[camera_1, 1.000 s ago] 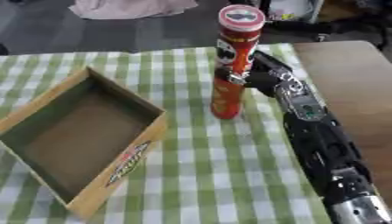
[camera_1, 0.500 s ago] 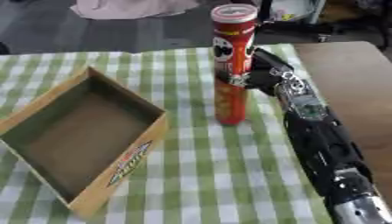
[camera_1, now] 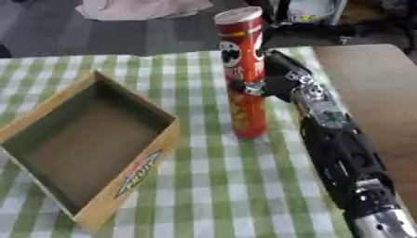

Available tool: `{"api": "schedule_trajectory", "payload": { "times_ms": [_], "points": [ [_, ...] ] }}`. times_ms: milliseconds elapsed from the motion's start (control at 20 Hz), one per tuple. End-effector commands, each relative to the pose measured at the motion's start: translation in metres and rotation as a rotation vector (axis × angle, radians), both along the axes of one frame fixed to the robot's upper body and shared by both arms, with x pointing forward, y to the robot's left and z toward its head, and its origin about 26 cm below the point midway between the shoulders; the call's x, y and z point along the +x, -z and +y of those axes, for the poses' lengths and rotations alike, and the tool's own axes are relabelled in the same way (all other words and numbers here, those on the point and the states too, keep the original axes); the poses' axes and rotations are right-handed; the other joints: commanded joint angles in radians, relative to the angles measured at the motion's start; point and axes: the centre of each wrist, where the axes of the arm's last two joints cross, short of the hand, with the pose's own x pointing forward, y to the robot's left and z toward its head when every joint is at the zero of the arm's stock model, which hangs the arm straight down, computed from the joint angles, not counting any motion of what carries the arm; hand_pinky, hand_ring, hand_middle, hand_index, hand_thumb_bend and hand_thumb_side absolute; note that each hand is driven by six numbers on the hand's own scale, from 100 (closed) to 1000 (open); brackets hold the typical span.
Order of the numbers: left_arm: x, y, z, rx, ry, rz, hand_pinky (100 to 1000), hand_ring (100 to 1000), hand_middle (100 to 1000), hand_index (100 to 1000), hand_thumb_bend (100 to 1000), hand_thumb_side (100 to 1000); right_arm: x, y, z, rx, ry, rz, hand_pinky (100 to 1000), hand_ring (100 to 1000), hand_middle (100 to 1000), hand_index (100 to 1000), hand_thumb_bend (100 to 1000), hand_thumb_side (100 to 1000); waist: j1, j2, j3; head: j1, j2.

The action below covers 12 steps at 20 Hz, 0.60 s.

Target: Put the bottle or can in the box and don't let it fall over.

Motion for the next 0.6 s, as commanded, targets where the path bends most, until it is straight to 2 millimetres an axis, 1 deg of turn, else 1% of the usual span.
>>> {"api": "schedule_trajectory", "payload": {
  "times_ms": [50,100,150,200,250,300,350,450,600],
  "points": [
    [-0.0003,-0.0085,0.0043,0.011,-0.010,-0.022,1000,613,842,762,100,686,-0.0023,-0.0176,0.0002,0.020,-0.015,-0.043,283,673,1000,612,564,100,0.002,-0.018,0.002,0.001,-0.002],
    [-0.0003,-0.0085,0.0043,0.011,-0.010,-0.023,1000,613,842,762,100,686,-0.0025,-0.0180,0.0003,0.029,-0.017,-0.043,260,639,1000,584,538,100,0.002,-0.018,0.001,0.001,-0.002],
    [-0.0003,-0.0084,0.0044,0.011,-0.010,-0.022,1000,612,842,762,100,686,-0.0027,-0.0185,0.0004,0.039,-0.019,-0.044,219,586,1000,532,480,100,0.002,-0.018,0.001,0.001,-0.002],
    [-0.0004,-0.0083,0.0045,0.011,-0.011,-0.022,1000,612,842,762,100,686,-0.0030,-0.0192,0.0006,0.054,-0.022,-0.044,202,561,1000,510,446,100,0.003,-0.018,0.001,0.001,-0.001],
    [-0.0005,-0.0081,0.0046,0.011,-0.012,-0.021,1000,612,842,762,100,686,-0.0033,-0.0199,0.0010,0.070,-0.026,-0.044,183,531,979,480,399,100,0.003,-0.019,0.001,0.001,-0.002],
    [-0.0005,-0.0080,0.0047,0.010,-0.012,-0.020,1000,612,842,762,100,686,-0.0037,-0.0207,0.0009,0.082,-0.029,-0.041,174,520,968,468,383,100,0.003,-0.019,0.000,0.001,-0.002],
    [-0.0005,-0.0081,0.0048,0.011,-0.012,-0.020,1000,612,842,761,100,686,-0.0041,-0.0214,0.0008,0.091,-0.031,-0.038,157,501,947,442,319,100,0.003,-0.019,0.000,0.001,-0.002],
    [-0.0004,-0.0083,0.0049,0.012,-0.012,-0.019,1000,612,841,759,100,685,-0.0046,-0.0226,0.0006,0.113,-0.030,-0.030,143,487,922,412,249,100,0.004,-0.020,-0.002,0.001,-0.002],
    [-0.0004,-0.0085,0.0050,0.013,-0.013,-0.019,1000,612,841,759,100,685,-0.0055,-0.0243,0.0008,0.131,-0.032,-0.023,143,487,922,412,249,100,0.004,-0.020,-0.002,0.002,-0.003]
  ]
}}
